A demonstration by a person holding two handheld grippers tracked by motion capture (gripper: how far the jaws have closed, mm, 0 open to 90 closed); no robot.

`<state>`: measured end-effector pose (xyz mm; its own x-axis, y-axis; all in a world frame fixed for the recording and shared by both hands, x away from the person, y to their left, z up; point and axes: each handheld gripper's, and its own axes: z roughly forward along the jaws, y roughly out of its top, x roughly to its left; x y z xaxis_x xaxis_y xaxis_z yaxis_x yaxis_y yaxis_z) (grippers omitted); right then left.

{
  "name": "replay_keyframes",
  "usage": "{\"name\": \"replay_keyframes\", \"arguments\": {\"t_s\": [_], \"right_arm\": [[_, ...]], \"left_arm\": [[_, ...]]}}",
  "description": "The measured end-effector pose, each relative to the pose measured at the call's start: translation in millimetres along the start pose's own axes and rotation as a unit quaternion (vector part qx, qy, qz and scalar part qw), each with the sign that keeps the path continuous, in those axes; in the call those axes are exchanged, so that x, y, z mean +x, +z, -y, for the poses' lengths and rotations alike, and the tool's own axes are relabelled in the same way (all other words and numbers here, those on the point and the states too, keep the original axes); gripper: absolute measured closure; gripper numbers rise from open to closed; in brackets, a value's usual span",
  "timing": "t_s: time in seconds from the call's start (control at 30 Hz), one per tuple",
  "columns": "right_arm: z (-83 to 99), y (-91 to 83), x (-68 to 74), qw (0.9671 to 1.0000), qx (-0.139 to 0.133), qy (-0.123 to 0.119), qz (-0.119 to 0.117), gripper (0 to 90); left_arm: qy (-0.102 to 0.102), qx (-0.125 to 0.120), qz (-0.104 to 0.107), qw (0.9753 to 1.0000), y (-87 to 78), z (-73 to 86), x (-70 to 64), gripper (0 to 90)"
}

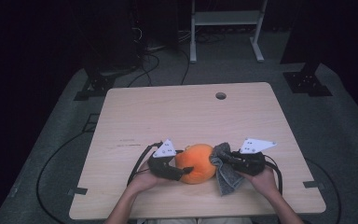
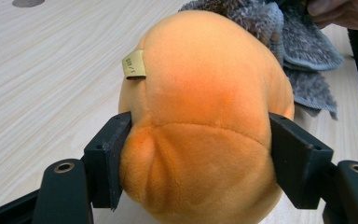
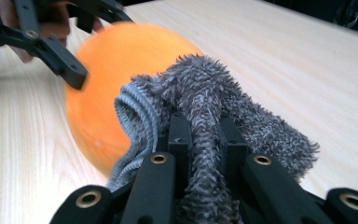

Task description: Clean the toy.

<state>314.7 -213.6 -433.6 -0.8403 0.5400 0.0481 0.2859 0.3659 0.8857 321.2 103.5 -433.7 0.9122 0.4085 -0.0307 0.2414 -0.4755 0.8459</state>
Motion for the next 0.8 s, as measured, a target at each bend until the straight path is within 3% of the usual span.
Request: {"name": "replay_keyframes", "arguments": {"t_s": [0.23,0.33,0.4,0.43,0.5,0.63,0.8], "right_arm": [[-17.9,0.4,12.5,0.997,-0.063,-0.001,-0.044,78.7],[-17.3,8.1,12.5,0.9979,-0.047,-0.009,-0.043,78.8],[-11.7,10.3,7.4,0.9979,-0.044,0.007,-0.047,78.8],[-5.6,9.5,3.3,0.9986,-0.037,0.018,-0.035,78.7],[-1.7,9.2,0.9,0.9985,-0.031,0.028,-0.035,78.7],[13.4,2.7,-8.7,0.9989,0.011,0.045,-0.013,78.7],[3.9,-4.9,-3.9,0.9984,-0.03,0.041,-0.025,78.7]], "left_arm": [[0.002,0.004,0.0,1.0,-0.9,0.6,-2.9,29.0],[0.001,0.005,0.001,1.0,-3.5,3.9,-3.2,29.0],[0.002,0.005,0.002,1.0,-4.2,5.0,-3.7,28.9],[-0.001,0.005,0.002,1.0,-4.2,5.0,-3.9,28.7],[-0.001,0.003,0.012,0.9999,-4.6,5.4,-4.7,28.3],[0.009,0.003,0.016,0.9998,-5.8,6.7,-6.5,28.2],[0.019,0.003,0.019,0.9996,-5.2,7.2,-8.7,28.2]]}}
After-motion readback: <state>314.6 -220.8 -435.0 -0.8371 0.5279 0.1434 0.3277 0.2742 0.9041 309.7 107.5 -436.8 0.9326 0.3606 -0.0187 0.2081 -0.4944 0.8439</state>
